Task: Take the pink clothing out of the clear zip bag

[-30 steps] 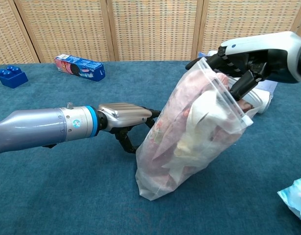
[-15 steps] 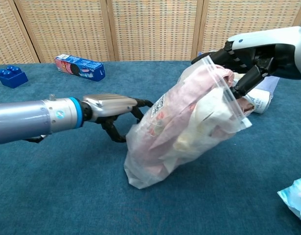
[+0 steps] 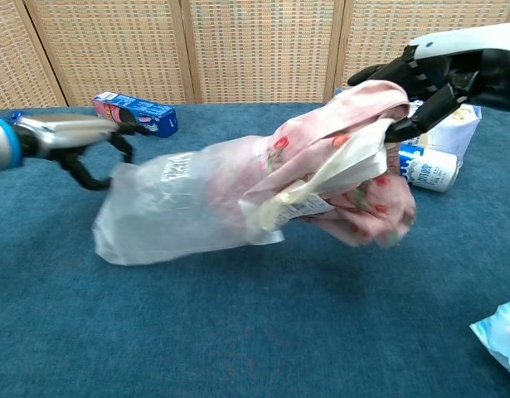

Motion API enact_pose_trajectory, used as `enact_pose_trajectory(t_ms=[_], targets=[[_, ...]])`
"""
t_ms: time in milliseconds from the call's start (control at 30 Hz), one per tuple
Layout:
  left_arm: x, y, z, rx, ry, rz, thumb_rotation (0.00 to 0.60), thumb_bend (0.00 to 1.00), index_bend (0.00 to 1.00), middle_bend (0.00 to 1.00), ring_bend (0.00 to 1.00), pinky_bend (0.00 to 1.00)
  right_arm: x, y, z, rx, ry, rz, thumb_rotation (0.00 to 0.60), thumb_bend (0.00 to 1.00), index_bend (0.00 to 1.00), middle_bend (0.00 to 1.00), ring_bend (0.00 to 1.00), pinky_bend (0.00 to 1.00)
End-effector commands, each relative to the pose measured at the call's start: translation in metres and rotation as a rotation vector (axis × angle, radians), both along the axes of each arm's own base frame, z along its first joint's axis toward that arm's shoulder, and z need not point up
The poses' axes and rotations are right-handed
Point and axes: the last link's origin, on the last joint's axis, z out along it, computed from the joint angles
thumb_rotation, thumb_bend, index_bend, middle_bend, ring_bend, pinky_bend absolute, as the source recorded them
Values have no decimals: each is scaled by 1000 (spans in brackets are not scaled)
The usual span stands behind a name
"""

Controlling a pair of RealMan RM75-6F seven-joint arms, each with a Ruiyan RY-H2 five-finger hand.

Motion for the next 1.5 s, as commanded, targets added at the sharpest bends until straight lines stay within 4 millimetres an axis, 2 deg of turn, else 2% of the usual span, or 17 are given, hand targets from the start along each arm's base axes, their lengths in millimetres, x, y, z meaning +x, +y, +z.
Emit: enact_pose_trajectory(t_ms=[33,333,433,533,567,600,633,667,700,733,767,933,1100,1233,1333,1400,1500], targets=[[-40,7,39,88,46,69,600,476,709,0,0,0,-5,-6,5,-24,12,-15,600,792,762,0,0,0],[-109,15,123,264,93,232,600,478,709,0,0,0,-28,-27,26,-102,82,-71,600,791,763,0,0,0],[-124,14,137,295,97,267,600,479,709,0,0,0,-37,-32,33,-126,102,-92,600,792,762,0,0,0],[-134,13,143,309,83,297,600,479,698,0,0,0,-45,-36,40,-150,116,-114,600,791,762,0,0,0],[-136,12,142,309,74,300,600,479,599,0,0,0,-47,-37,42,-156,124,-115,600,791,762,0,0,0],[-137,11,140,306,62,306,600,446,397,0,0,0,-51,-37,45,-166,138,-116,600,763,715,0,0,0],[-139,8,137,288,42,327,600,404,255,0,0,0,-56,-35,50,-193,172,-103,600,675,636,0,0,0],[-138,7,136,284,21,335,600,329,75,0,0,0,-59,-33,51,-206,189,-95,600,457,450,0,0,0],[-137,5,136,284,-6,340,600,253,1,0,0,0,-62,-31,53,-216,215,-86,600,219,228,0,0,0],[-135,3,138,290,-33,337,600,220,0,0,0,0,-66,-28,56,-230,248,-76,600,89,117,0,0,0],[-133,-1,140,305,-66,328,600,195,0,0,0,0,-72,-26,62,-266,294,-58,600,6,20,0,0,0],[-129,-28,159,380,-160,303,600,163,0,0,0,0,-96,-5,82,-474,428,18,600,0,0,0,0,0],[-125,-70,171,446,-212,288,600,163,0,0,0,0,-124,34,91,-553,463,63,600,0,0,0,0,0],[-121,-99,171,466,-212,280,600,163,0,0,0,0,-138,58,92,-576,447,66,600,0,0,0,0,0],[-111,-135,165,499,-231,258,600,163,0,0,0,0,-153,87,89,-596,443,66,600,0,0,0,0,0],[-109,-166,160,520,-247,275,600,163,0,0,0,0,-162,112,89,-604,479,45,600,0,0,0,0,0],[-103,-190,154,538,-229,278,600,163,0,0,0,0,-163,130,88,-620,492,38,600,0,0,0,0,0]])
